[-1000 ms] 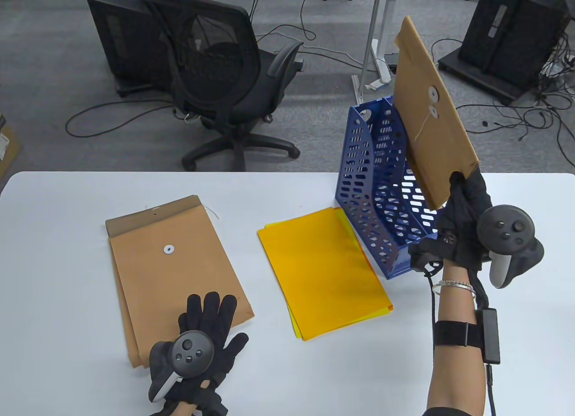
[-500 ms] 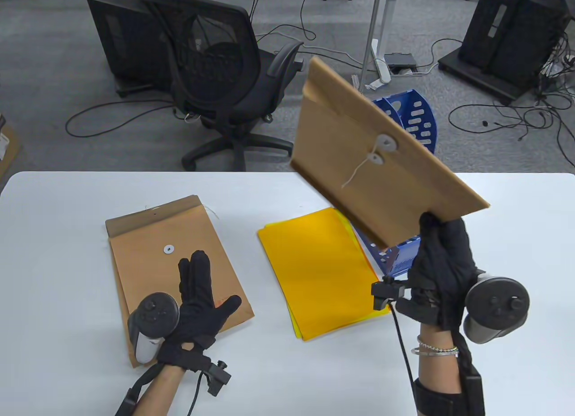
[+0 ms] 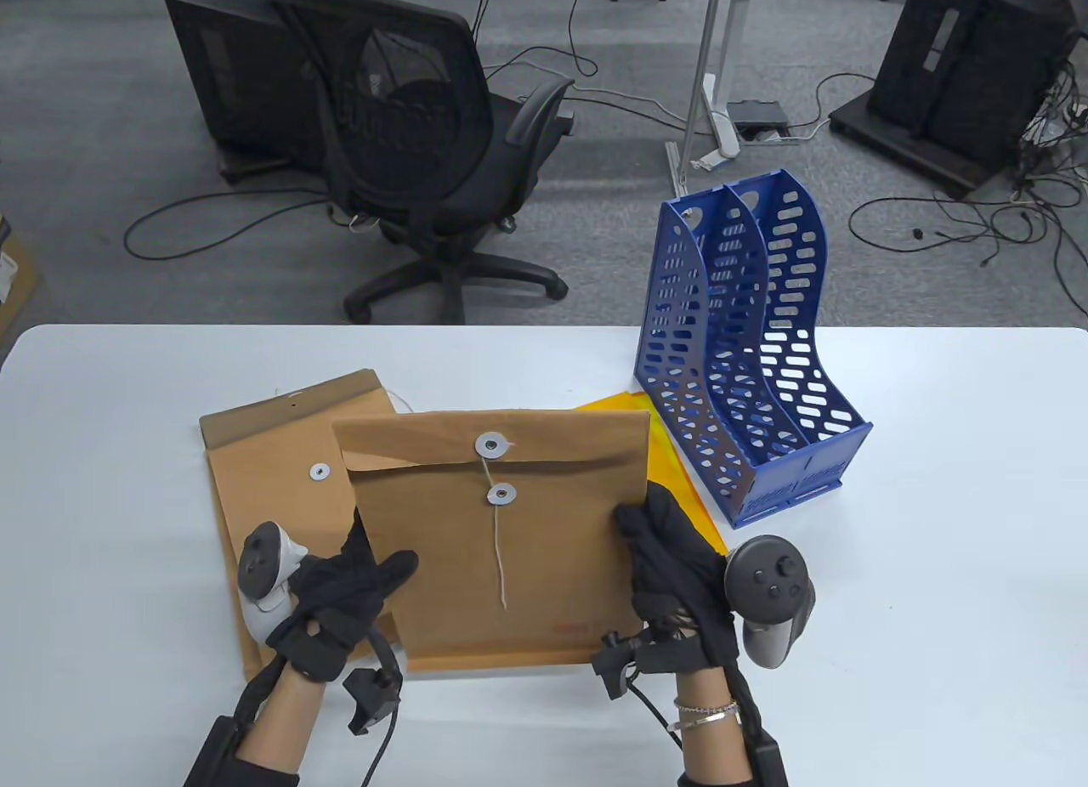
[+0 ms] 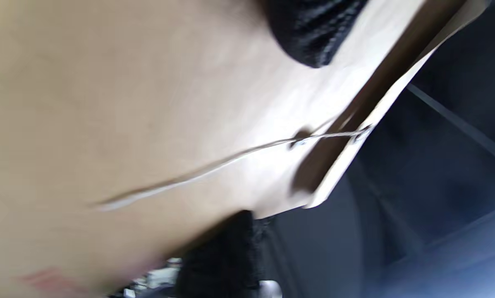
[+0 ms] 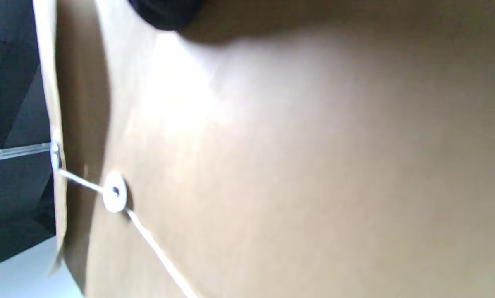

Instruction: Pull cardstock from document pouches and stack

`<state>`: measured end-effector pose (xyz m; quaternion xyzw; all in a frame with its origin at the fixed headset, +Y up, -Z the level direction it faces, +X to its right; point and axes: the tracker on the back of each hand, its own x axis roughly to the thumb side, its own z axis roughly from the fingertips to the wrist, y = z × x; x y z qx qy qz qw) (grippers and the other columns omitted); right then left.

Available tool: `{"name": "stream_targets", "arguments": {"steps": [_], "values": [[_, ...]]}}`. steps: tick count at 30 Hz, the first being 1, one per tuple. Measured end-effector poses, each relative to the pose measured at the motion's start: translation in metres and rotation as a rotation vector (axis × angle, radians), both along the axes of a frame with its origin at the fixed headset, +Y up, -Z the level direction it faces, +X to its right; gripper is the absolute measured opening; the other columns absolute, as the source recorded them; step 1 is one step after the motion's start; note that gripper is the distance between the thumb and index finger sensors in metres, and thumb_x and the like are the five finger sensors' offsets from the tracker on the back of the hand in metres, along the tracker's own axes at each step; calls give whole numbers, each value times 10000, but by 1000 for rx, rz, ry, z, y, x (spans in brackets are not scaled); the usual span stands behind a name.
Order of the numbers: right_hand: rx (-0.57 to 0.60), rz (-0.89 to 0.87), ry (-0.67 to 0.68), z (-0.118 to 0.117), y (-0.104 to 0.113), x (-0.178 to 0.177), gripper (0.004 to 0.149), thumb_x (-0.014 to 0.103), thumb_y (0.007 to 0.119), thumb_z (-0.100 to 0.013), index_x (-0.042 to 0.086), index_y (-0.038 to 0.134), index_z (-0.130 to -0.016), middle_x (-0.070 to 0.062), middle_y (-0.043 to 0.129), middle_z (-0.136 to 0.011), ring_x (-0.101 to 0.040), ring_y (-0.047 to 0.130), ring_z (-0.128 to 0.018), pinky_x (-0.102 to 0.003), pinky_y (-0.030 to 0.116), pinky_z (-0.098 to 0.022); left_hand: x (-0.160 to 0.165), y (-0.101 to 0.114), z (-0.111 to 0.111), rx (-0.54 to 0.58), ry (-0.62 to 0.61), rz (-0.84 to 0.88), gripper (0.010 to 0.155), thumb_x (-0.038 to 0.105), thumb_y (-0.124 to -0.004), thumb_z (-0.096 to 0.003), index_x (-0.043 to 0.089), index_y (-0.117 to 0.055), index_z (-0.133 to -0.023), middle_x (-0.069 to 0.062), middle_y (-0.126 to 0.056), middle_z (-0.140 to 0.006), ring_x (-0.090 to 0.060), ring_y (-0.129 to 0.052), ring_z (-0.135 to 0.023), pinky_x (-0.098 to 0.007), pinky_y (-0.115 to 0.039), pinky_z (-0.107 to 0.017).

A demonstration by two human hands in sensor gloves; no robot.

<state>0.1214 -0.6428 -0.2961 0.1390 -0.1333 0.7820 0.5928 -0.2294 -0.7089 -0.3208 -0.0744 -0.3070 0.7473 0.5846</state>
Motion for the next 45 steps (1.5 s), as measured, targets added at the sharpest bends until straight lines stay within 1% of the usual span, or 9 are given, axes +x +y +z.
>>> {"name": "stream_targets", "arguments": {"steps": [2,4,7,10,12,17,25,31,45], "values": [[-29,-5,-44,0,-6,-3,477,321,618,-591,181,638,-1046,-54,824,-909,-287,854,-826,-457,707,-640,1,1,0,-2,-72,25,515,353,-718,-545,481,-574,-1023,24,-824,-1046,-206,-916,-885,-413,-816,-557],[-9,46,-77,4,-5,-12,752,385,646,-603,174,206,-1175,-197,327,-1169,-460,361,-1050,-570,342,-767,1,1,0,-4,-26,37,507,349,-710,-552,492,-573,-1019,29,-818,-1050,-193,-922,-882,-395,-821,-563],[166,401,-274,19,6,-31,793,455,621,-604,162,130,-1153,-191,37,-1143,-450,1,-1004,-566,114,-743,1,-1,2,-58,43,129,506,346,-706,-556,489,-568,-1021,23,-813,-1052,-197,-917,-886,-397,-818,-566],[333,740,-346,31,12,-65,718,545,588,-587,178,337,-1151,-185,122,-1159,-453,57,-1007,-563,155,-741,1,-3,3,-78,59,138,508,344,-693,-564,489,-548,-1029,18,-794,-1065,-201,-903,-899,-400,-808,-578],[308,846,-329,32,10,-91,759,605,556,-561,91,526,-1118,-241,209,-1164,-496,70,-992,-597,145,-715,3,-3,3,-66,50,121,511,356,-681,-569,488,-528,-1038,23,-789,-1069,-194,-897,-907,-394,-806,-586],[232,1049,-491,27,14,-136,775,536,584,-587,-79,526,-1054,-309,378,-1100,-557,238,-958,-639,279,-684,12,-7,5,-72,2,161,511,375,-662,-573,485,-506,-1047,21,-769,-1080,-194,-874,-926,-385,-800,-596],[311,880,-561,29,6,-148,398,296,728,-534,21,777,-817,-183,739,-877,-454,635,-855,-609,559,-632,18,-15,6,-95,-1,123,515,385,-658,-575,484,-492,-1053,18,-750,-1089,-195,-860,-935,-374,-796,-602],[508,981,-671,34,3,-140,397,365,749,-515,47,837,-734,-138,805,-761,-389,733,-776,-580,638,-590,29,-15,10,-78,1,84,521,386,-667,-571,481,-494,-1052,23,-745,-1092,-195,-851,-944,-384,-787,-609],[519,786,-618,44,28,-113,422,431,650,-516,120,814,-750,-81,811,-785,-347,772,-784,-544,682,-612,32,-15,13,-78,51,55,528,384,-653,-577,486,-463,-1059,43,-735,-1102,-188,-825,-972,-422,-742,-649]]}}
